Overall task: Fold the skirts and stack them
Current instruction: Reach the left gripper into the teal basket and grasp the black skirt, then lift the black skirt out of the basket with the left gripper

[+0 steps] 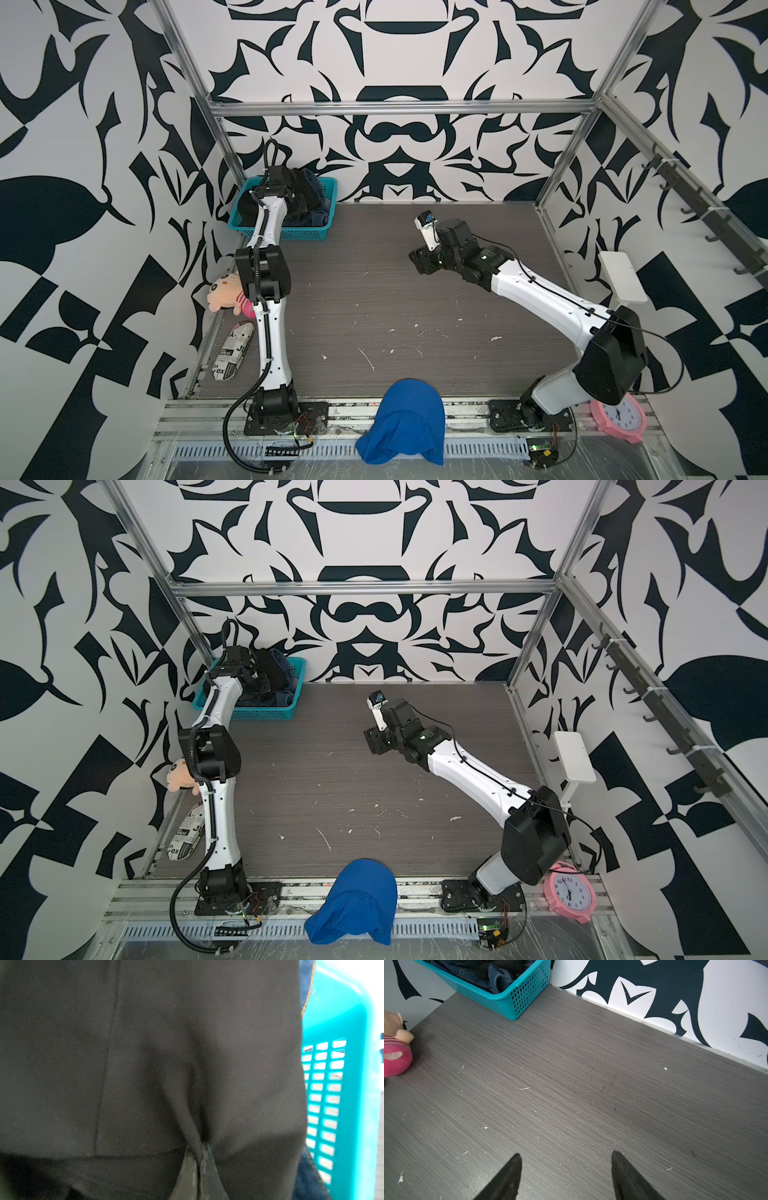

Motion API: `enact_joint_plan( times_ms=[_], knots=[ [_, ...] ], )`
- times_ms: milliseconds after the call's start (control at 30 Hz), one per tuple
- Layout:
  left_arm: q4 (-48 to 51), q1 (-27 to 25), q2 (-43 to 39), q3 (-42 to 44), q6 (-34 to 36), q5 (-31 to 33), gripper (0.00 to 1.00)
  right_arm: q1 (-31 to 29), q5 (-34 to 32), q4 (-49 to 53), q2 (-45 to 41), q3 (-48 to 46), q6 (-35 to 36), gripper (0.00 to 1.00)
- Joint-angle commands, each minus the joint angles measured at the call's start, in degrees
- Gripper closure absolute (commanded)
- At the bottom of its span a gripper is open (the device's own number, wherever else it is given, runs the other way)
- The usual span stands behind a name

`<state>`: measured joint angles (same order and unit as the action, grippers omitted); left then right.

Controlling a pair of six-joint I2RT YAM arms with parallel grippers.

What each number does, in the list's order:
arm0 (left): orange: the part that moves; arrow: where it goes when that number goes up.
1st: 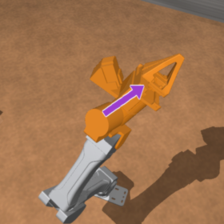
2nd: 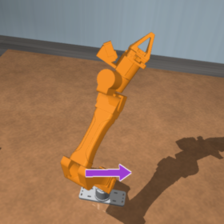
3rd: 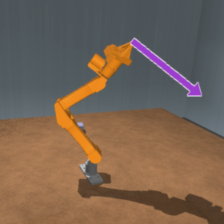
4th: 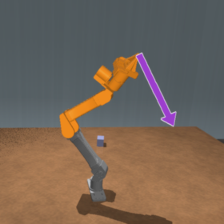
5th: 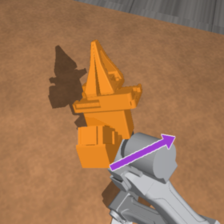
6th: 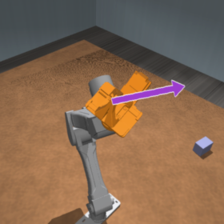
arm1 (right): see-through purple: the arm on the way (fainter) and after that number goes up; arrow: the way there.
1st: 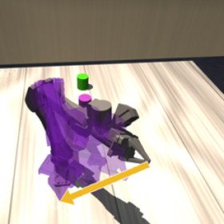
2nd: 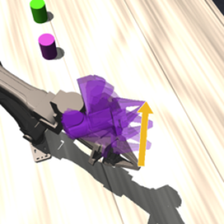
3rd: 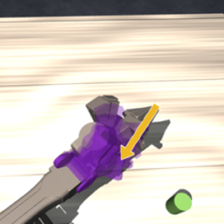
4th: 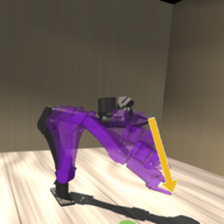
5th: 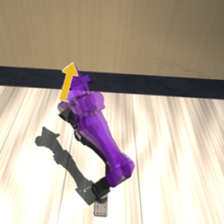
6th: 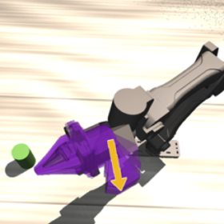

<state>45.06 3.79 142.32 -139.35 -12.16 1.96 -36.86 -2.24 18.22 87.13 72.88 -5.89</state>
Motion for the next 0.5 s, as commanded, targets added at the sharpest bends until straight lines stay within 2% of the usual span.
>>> enact_joint_plan(
  times_ms=[0,233,467],
  knots=[
    [0.0,0.1,-0.9,0.9,-0.6,0.1,1.00,-0.2,0.7,-2.1,-1.5,0.1,-0.3,0.28],
    [-3.1,0.0,-8.9,1.0,-0.5,0.2,1.00,-0.2,1.8,-2.8,-1.0,0.5,-0.6,0.28],
    [-5.7,-0.3,-16.7,-2.8,-0.8,-2.5,1.00,-0.2,1.8,-3.2,-1.3,0.3,-0.4,0.28]
  ],
)
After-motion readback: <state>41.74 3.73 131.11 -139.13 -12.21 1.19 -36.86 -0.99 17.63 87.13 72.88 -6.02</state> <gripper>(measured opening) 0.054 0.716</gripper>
